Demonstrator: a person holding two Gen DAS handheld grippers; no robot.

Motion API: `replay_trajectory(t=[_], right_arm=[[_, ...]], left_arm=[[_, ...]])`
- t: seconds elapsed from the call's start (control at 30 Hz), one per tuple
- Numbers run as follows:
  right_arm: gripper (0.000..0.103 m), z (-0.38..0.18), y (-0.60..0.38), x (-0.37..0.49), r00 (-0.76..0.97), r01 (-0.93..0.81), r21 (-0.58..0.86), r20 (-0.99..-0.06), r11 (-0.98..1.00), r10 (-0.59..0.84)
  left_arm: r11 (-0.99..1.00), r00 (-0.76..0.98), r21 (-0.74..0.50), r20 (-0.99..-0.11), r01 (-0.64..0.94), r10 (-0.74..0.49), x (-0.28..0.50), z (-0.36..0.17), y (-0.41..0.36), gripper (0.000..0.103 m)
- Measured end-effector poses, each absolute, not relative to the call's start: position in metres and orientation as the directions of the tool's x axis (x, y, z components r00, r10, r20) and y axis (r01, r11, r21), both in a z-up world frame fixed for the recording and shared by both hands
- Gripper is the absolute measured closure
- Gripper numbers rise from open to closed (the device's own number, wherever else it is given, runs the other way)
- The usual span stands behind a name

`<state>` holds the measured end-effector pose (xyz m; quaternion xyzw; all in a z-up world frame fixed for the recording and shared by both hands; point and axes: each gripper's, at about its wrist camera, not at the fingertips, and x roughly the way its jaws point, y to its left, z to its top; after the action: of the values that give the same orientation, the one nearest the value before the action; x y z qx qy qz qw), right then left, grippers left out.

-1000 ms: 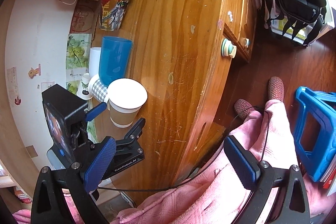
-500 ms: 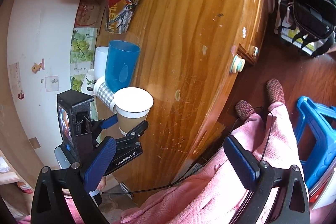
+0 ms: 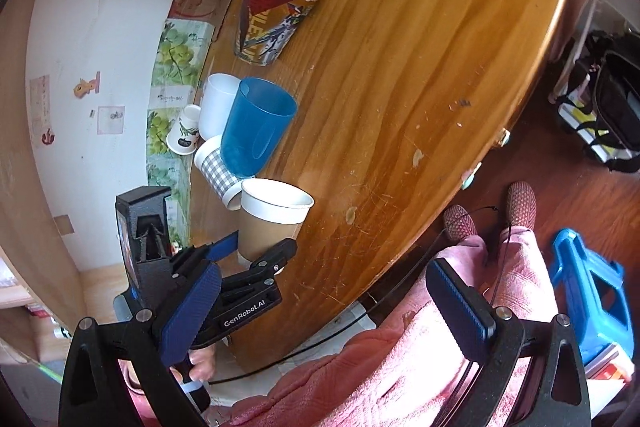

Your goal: Flip cup upright

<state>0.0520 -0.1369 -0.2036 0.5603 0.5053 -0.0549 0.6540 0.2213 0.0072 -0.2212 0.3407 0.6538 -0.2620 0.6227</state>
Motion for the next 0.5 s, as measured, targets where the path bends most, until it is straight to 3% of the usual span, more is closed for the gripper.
replay_trajectory(t=[0.5], right_arm=[[0.0, -0.213, -0.149, 0.078, 0.335, 0.545, 0.66, -0.737, 0.518, 0.586]], left_arm=[[0.917, -0.117, -0.178, -0.982, 0.357, -0.145, 0.207, -0.221, 0.055, 0.031]])
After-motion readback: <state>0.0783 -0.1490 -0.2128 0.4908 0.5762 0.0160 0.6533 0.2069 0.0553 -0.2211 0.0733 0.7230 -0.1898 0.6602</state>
